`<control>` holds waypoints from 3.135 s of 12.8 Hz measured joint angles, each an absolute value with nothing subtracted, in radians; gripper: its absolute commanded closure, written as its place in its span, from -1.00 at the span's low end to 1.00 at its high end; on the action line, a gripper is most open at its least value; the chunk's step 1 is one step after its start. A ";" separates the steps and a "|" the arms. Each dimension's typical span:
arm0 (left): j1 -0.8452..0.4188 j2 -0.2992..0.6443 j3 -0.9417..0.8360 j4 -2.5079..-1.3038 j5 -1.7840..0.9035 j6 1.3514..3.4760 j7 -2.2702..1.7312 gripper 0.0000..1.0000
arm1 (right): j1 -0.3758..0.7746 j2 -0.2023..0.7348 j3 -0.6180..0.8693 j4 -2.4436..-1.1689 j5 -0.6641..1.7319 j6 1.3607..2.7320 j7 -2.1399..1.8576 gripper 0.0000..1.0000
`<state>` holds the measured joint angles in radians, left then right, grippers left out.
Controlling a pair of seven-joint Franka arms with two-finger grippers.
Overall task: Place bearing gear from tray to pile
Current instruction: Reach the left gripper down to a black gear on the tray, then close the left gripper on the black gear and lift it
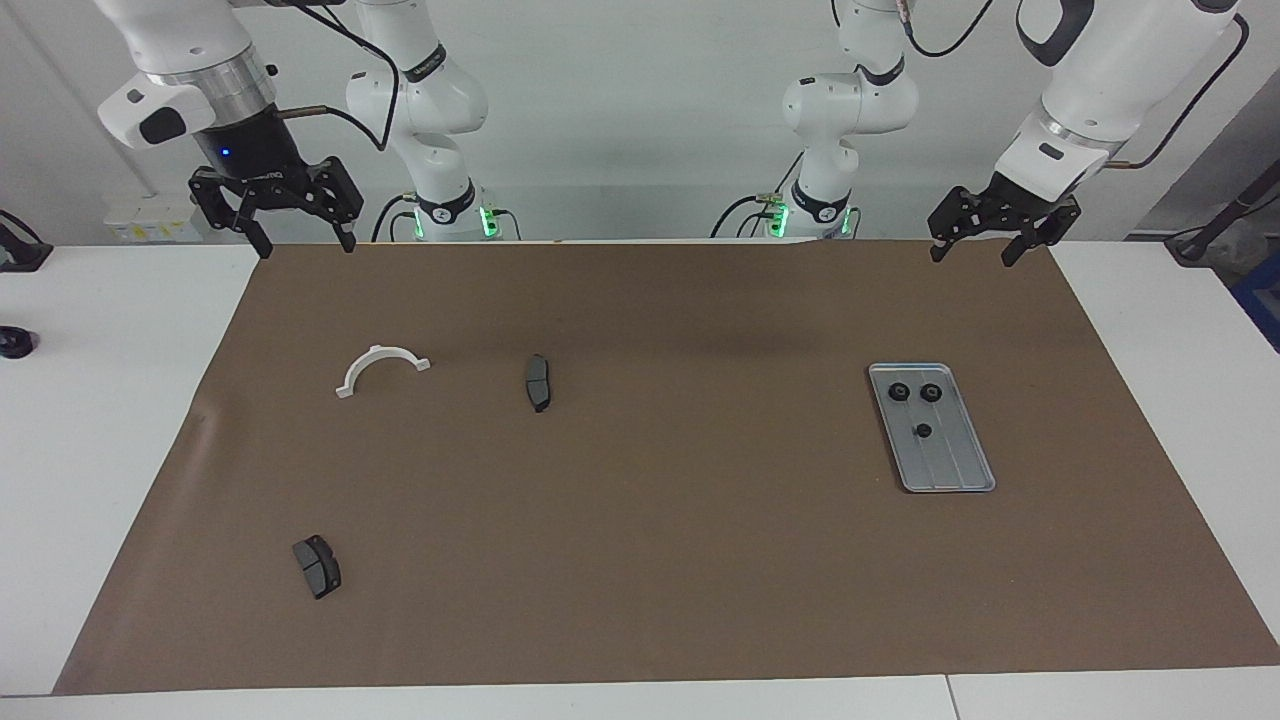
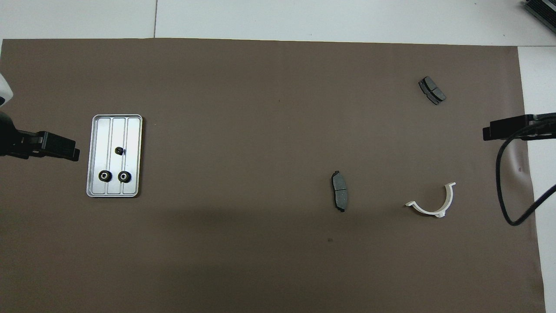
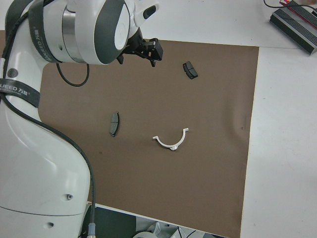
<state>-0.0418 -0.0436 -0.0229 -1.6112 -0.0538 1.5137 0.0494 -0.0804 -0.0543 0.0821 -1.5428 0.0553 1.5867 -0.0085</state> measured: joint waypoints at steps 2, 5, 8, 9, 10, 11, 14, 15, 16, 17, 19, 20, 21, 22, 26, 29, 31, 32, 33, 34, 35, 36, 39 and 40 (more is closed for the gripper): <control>-0.042 -0.044 -0.023 -1.611 -0.054 1.514 0.049 -1.00 | -0.080 -0.054 0.082 -1.543 0.055 1.587 -0.009 -1.00; -0.042 -0.044 -0.023 -1.611 -0.054 1.514 0.049 -1.00 | -0.080 -0.054 0.082 -1.543 0.055 1.587 -0.009 -1.00; -0.040 -0.048 -0.022 -1.627 -0.054 1.516 0.046 -1.00 | -0.080 -0.054 0.082 -1.543 0.055 1.587 -0.009 -1.00; -0.039 -0.055 -0.020 -1.650 -0.054 1.531 0.037 -1.00 | -0.080 -0.054 0.082 -1.543 0.055 1.587 -0.009 -1.00; -0.037 -0.066 -0.018 -1.686 -0.054 1.572 0.019 -1.00 | -0.080 -0.054 0.082 -1.543 0.055 1.587 -0.009 -1.00; -0.035 -0.078 -0.017 -1.733 -0.053 1.624 -0.002 -1.00 | -0.080 -0.054 0.082 -1.543 0.055 1.587 -0.009 -1.00; -0.017 -0.095 -0.014 -1.901 -0.050 1.844 -0.028 -1.00 | -0.080 -0.054 0.082 -1.543 0.055 1.587 -0.009 -1.00; -0.005 -0.089 -0.012 -1.948 -0.050 1.919 -0.028 -1.00 | -0.080 -0.054 0.082 -1.543 0.055 1.587 -0.009 -1.00; 0.003 -0.075 -0.010 -1.983 -0.050 1.985 -0.028 -1.00 | -0.080 -0.054 0.082 -1.543 0.055 1.587 -0.009 -1.00; 0.010 -0.052 -0.010 -2.007 -0.050 2.046 -0.028 -1.00 | -0.080 -0.054 0.082 -1.543 0.055 1.587 -0.009 -1.00; 0.020 0.012 -0.010 -2.028 -0.050 2.155 -0.028 -1.00 | -0.080 -0.054 0.082 -1.543 0.055 1.587 -0.009 -1.00; 0.021 0.044 -0.010 -2.039 -0.050 2.212 -0.028 -1.00 | -0.080 -0.054 0.082 -1.543 0.055 1.587 -0.009 -1.00; 0.021 0.068 -0.010 -2.060 -0.050 2.272 -0.028 -1.00 | -0.080 -0.054 0.082 -1.543 0.055 1.587 -0.009 -1.00; 0.021 0.083 -0.010 -2.087 -0.050 2.326 -0.028 -1.00 | -0.080 -0.054 0.082 -1.543 0.055 1.587 -0.009 -1.00; 0.021 0.147 -0.012 -2.138 -0.050 2.429 -0.028 -0.47 | -0.080 -0.054 0.082 -1.543 0.055 1.587 -0.009 -1.00; 0.021 0.190 -0.012 -2.140 -0.050 2.460 -0.028 -0.20 | -0.080 -0.054 0.082 -1.543 0.055 1.587 -0.009 -1.00; 0.021 0.204 -0.012 -2.151 -0.050 2.484 -0.028 -0.19 | -0.080 -0.054 0.082 -1.543 0.055 1.587 -0.009 -1.00; 0.021 0.210 -0.013 -2.158 -0.050 2.498 -0.028 -0.15 | -0.080 -0.054 0.082 -1.543 0.055 1.587 -0.009 -1.00; 0.021 0.215 -0.014 -2.163 -0.050 2.505 -0.028 -0.11 | -0.080 -0.054 0.082 -1.543 0.055 1.587 -0.009 -1.00; 0.021 0.218 -0.017 -2.166 -0.050 2.509 -0.028 -0.07 | -0.080 -0.054 0.082 -1.543 0.055 1.587 -0.009 -1.00; 0.021 0.222 -0.018 -2.167 -0.050 2.512 -0.028 0.24 | -0.080 -0.054 0.082 -1.543 0.055 1.587 -0.009 -1.00; 0.021 0.225 -0.019 -2.167 -0.050 2.515 -0.028 0.84 | -0.080 -0.054 0.082 -1.543 0.055 1.587 -0.009 -1.00; 0.021 0.226 -0.020 -2.167 -0.050 2.518 -0.028 1.00 | -0.080 -0.054 0.082 -1.543 0.055 1.587 -0.009 -1.00; 0.021 0.226 -0.021 -2.166 -0.050 2.518 -0.028 1.00 | -0.080 -0.054 0.082 -1.543 0.055 1.587 -0.009 -1.00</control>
<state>0.0207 0.2261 -0.0209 -2.1661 -0.0503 2.5179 -0.0277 -0.0804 -0.0543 0.0821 -1.5428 0.0553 1.5867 -0.0085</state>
